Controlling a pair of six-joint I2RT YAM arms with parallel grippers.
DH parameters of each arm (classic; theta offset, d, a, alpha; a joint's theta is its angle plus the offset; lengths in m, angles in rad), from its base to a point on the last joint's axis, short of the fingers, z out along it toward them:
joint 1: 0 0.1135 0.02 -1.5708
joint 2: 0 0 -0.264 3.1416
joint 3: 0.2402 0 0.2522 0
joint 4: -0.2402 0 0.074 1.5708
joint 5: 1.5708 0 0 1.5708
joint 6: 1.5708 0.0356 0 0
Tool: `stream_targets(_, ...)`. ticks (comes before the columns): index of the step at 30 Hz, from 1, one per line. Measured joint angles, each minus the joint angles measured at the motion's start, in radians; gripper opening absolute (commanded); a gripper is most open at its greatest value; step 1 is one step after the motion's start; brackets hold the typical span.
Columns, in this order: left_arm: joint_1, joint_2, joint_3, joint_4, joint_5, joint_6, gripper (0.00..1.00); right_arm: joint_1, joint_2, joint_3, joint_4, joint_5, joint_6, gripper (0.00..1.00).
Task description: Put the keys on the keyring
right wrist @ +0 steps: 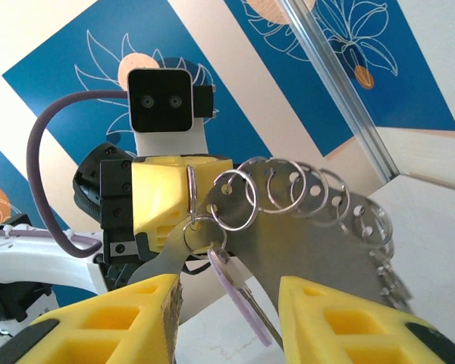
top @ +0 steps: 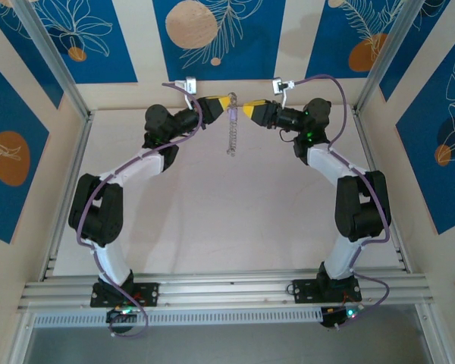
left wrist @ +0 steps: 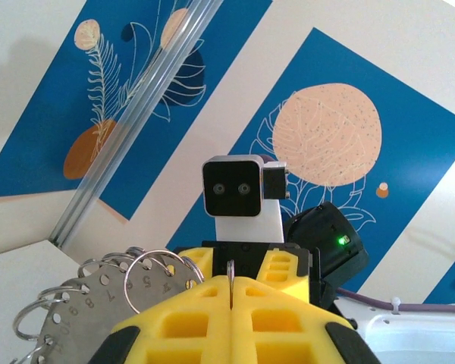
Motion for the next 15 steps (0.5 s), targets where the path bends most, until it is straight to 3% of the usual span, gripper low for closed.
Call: stream_targets(15, 0.000, 0.000, 0.000, 0.015, -0.003, -0.024, 0.00, 0.056, 0.023, 0.029, -0.008, -0.008, -0.009, 0.41)
